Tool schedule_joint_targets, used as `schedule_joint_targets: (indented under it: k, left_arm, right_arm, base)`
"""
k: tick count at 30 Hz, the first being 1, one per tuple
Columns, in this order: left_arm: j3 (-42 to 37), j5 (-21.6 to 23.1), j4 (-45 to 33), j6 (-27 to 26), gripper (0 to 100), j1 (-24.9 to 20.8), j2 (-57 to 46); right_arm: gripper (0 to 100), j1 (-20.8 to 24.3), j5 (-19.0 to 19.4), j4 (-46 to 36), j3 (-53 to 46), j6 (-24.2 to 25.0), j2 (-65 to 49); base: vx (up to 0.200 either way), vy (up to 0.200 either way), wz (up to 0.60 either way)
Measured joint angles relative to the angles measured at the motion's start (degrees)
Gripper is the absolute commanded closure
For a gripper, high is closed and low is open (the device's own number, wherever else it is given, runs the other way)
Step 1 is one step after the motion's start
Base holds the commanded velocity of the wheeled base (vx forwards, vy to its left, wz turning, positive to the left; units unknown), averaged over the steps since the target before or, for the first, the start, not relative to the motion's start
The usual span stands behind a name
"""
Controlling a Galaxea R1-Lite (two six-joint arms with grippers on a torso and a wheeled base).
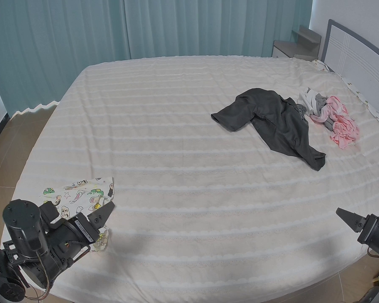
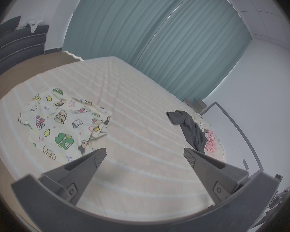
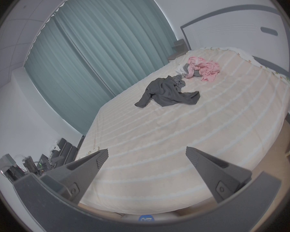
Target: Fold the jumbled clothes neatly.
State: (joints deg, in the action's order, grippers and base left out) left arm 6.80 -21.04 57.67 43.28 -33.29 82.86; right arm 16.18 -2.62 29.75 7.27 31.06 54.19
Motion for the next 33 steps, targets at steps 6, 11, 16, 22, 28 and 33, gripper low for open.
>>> schedule_joint_targets:
  k: [6, 11, 16, 22, 28, 33]
  left_arm:
    - [-0.48, -4.74, -4.77, -3.05, 0, 0.00, -6.40]
    - [-0.77, -8.73, -10.98, -4.83, 0, 0.77, -13.62]
    - [-1.27, -10.84, -17.49, -8.96, 0, 4.16, -23.54]
    - [-1.95, -12.04, -24.92, -16.08, 0, 11.11, -39.29]
    - [-2.47, -12.42, -35.32, -22.86, 0, 19.13, -56.26]
    - [-3.85, -6.27, -44.24, -32.66, 0, 26.65, -69.30]
  right_arm:
    - [0, -0.55, -3.56, -9.14, 0.04, -6.22, -9.35]
    - [0, -1.55, -5.72, -17.08, -0.18, -11.25, -17.88]
    - [0, -2.46, -5.97, -20.99, -1.56, -16.66, -26.27]
    - [0, -4.50, -5.32, -23.39, -3.66, -22.86, -35.54]
    - [0, -6.07, -4.60, -24.53, -5.27, -26.90, -41.51]
    - [0, -7.06, -3.84, -25.17, -6.11, -29.34, -44.74]
  base:
    - [0.000, 0.000, 0.00]
    - [0.000, 0.000, 0.00]
    - [0.000, 0.000, 0.00]
    - [0.000, 0.000, 0.00]
    - [0.000, 0.000, 0.00]
    - [0.000, 0.000, 0.00]
